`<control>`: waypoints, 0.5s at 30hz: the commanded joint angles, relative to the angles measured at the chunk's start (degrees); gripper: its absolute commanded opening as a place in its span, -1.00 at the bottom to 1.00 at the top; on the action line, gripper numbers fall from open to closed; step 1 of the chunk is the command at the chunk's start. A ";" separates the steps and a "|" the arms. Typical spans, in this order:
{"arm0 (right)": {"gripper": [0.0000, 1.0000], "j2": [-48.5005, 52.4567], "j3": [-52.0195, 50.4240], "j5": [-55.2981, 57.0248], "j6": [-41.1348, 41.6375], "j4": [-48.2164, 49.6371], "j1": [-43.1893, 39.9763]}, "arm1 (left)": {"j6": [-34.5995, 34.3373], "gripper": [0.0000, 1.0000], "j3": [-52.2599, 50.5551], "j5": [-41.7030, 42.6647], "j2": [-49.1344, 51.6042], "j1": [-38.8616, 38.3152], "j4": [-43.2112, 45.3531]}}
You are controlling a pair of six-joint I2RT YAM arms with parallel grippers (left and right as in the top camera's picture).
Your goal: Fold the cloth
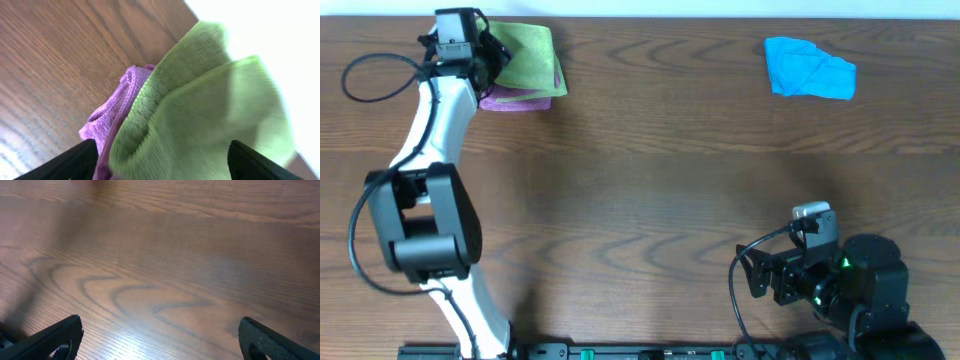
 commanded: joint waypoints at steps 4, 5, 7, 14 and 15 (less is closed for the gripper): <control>0.99 -0.20 -0.15 0.20 -0.17 -0.09 -0.37 | 2.73 0.76 1.38 1.77 -8.33 0.85 -6.51; 0.98 -0.20 -0.15 0.20 -0.17 -0.09 -0.37 | 2.80 0.79 1.38 2.19 -9.88 0.85 -8.31; 0.98 -0.20 -0.15 0.20 -0.17 -0.09 -0.37 | 4.26 0.83 1.38 4.59 -13.09 0.85 -11.72; 0.99 -0.20 -0.15 0.20 -0.17 -0.09 -0.37 | 8.70 0.90 1.38 18.43 -25.42 0.00 -26.60; 0.98 -0.20 -0.15 0.17 -0.17 -0.09 -0.37 | 8.70 0.90 1.38 18.43 -26.88 -0.24 -27.85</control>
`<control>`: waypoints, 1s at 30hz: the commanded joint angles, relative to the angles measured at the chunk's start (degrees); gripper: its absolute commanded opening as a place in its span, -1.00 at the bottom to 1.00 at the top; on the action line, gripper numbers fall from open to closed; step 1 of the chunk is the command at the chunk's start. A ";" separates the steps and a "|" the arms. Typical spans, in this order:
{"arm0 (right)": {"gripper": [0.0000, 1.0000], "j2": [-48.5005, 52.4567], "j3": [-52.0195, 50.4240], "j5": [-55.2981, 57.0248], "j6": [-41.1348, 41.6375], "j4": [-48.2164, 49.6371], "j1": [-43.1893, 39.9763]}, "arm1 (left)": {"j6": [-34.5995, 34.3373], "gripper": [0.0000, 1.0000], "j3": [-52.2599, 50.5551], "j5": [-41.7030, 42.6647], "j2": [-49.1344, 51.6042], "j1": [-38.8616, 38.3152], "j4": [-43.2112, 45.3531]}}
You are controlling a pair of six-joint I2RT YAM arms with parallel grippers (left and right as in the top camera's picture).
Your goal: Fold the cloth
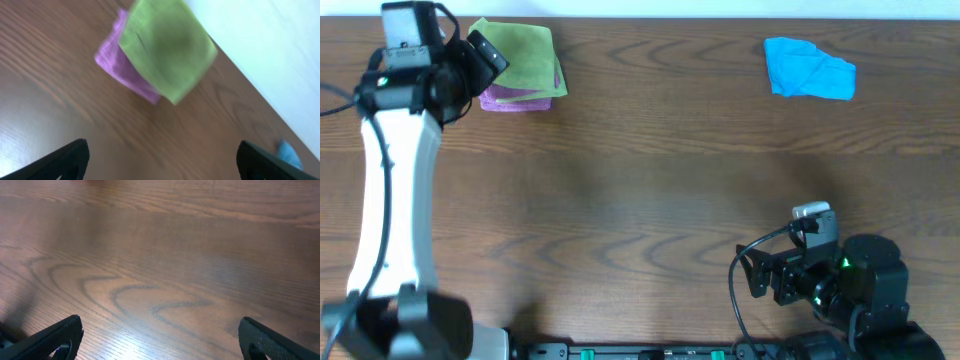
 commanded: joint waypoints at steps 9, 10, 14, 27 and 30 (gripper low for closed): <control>0.98 -0.20 -0.15 0.20 -0.17 -0.07 -0.37 | 7.85 0.90 1.03 1.66 -19.61 -1.16 -16.33; 0.98 -0.20 -0.15 0.20 -0.17 -0.07 -0.37 | 7.96 0.90 0.52 0.50 -22.18 -1.20 -18.73; 0.98 -0.20 -0.15 0.20 -0.17 -0.07 -0.37 | 7.72 0.90 -5.92 -2.19 -32.85 -1.20 -21.75; 0.99 -0.20 -0.15 0.20 -0.17 -0.07 -0.37 | 7.10 0.90 -43.71 -13.49 -72.41 -1.18 -12.61; 0.98 -0.20 -0.15 0.17 -0.17 -0.07 -0.37 | 8.66 0.90 -50.64 -15.50 -73.81 -1.18 -8.94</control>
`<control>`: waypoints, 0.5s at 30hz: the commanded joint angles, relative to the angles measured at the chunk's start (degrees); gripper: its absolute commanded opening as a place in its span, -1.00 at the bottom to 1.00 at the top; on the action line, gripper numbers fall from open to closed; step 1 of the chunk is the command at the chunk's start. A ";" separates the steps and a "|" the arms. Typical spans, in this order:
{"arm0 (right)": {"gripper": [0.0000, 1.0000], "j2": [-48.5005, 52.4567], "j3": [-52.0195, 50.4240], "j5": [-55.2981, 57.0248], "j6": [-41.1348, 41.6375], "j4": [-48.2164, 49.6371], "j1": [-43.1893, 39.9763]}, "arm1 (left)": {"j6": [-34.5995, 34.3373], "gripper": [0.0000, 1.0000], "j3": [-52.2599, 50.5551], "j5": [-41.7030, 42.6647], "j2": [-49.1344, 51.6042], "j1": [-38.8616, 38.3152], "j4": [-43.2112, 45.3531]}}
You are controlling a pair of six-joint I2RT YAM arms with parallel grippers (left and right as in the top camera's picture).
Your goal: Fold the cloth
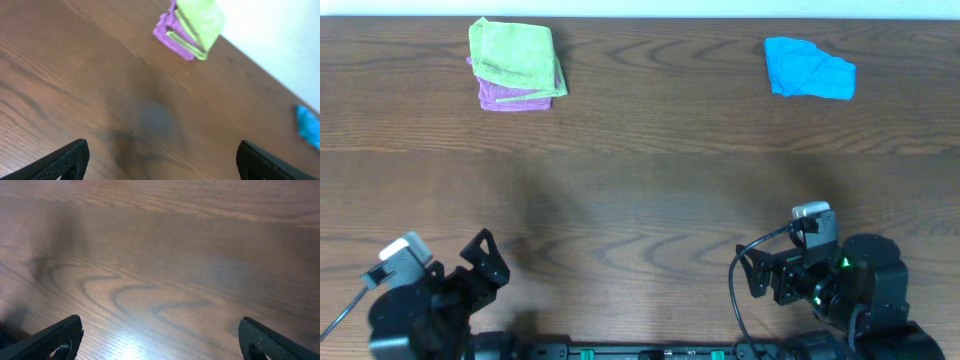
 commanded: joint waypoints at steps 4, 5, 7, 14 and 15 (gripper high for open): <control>0.99 -0.20 -0.09 0.15 -0.17 -0.07 -0.37 | 2.05 0.90 -14.21 -6.08 -0.72 -0.20 7.43; 0.98 -0.20 -0.09 0.17 -0.17 -0.07 -0.37 | 2.05 0.90 -16.28 -6.34 -0.72 -0.20 8.98; 0.98 -0.20 -0.09 0.15 -0.17 -0.07 -0.37 | 2.08 0.90 -20.06 -6.69 -0.79 -0.20 11.52; 0.99 -0.20 -0.09 0.15 -0.17 -0.09 -0.37 | 4.55 0.90 -26.67 -9.11 -6.27 -0.20 12.28; 0.99 -0.20 -0.09 0.17 -0.17 -0.07 -0.37 | 5.33 0.90 -27.26 -9.11 -8.22 -0.20 12.07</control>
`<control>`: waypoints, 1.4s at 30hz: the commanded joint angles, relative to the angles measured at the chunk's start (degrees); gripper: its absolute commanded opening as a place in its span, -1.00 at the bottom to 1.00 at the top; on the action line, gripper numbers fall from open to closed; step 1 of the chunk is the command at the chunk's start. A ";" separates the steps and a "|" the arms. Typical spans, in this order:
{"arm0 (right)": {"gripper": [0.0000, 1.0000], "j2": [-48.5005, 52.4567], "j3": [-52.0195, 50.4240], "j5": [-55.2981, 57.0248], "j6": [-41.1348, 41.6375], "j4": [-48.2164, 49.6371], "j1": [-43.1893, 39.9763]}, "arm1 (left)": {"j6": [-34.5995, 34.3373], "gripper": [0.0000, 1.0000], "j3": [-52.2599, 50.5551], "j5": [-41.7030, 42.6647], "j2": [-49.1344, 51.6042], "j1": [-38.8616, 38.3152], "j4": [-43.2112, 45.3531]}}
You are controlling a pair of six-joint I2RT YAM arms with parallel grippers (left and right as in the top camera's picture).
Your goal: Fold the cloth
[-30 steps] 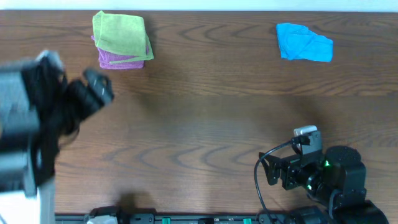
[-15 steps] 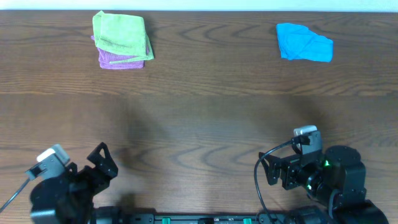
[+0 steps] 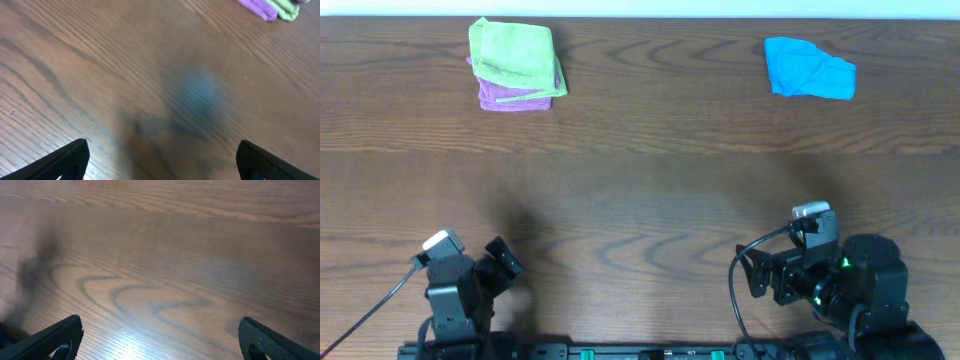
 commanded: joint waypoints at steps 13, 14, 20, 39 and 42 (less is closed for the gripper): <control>0.99 -0.20 -0.09 0.15 -0.17 -0.07 -0.37 | 8.28 0.90 -1.90 -7.30 -14.43 -0.26 -11.13; 0.98 -0.20 -0.09 0.17 -0.17 -0.07 -0.37 | 8.28 0.90 -2.16 -7.69 -14.43 -0.24 -11.26; 0.98 -0.20 -0.09 0.17 -0.17 -0.07 -0.37 | 8.57 0.90 -4.44 -7.96 -14.43 -0.24 -11.56; 0.98 -0.20 -0.09 0.17 -0.17 -0.07 -0.37 | 9.31 0.90 -4.46 -7.87 -14.43 -0.24 -11.50; 0.99 -0.20 -0.09 0.17 -0.17 -0.07 -0.37 | 9.31 0.90 -4.46 -7.87 -14.43 -0.24 -11.50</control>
